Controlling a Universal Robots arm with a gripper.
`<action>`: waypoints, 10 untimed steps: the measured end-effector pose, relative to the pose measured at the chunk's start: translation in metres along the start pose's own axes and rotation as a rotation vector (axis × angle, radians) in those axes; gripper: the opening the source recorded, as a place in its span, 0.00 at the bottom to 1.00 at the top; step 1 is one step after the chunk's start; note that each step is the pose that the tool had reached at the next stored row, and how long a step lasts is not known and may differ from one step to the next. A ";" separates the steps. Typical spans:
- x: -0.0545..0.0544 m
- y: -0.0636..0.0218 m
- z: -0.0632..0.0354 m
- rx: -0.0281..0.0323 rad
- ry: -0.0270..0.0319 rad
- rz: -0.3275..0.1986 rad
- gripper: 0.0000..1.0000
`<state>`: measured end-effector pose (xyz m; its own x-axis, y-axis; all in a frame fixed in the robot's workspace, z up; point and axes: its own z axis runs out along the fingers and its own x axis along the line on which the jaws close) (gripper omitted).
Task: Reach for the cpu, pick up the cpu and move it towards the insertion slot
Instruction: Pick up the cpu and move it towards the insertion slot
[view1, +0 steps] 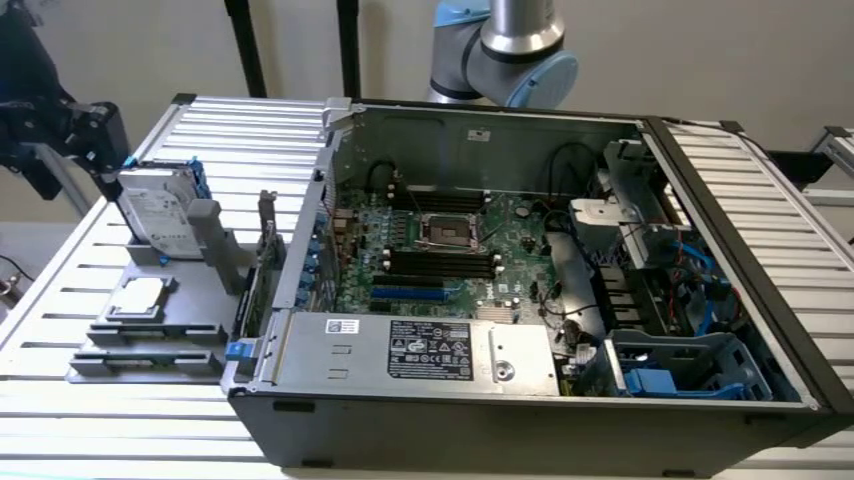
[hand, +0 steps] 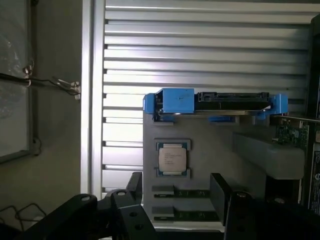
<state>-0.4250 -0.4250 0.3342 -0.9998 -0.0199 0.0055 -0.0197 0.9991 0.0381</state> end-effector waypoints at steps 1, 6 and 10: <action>-0.001 -0.0001 0.0018 0.0001 0.0001 0.000 0.65; -0.003 -0.0018 0.0108 0.0000 0.0000 -0.002 0.65; -0.003 -0.0058 0.0179 0.0001 0.0003 -0.006 0.65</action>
<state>-0.4218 -0.4301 0.3161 -0.9997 -0.0256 0.0056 -0.0254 0.9990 0.0380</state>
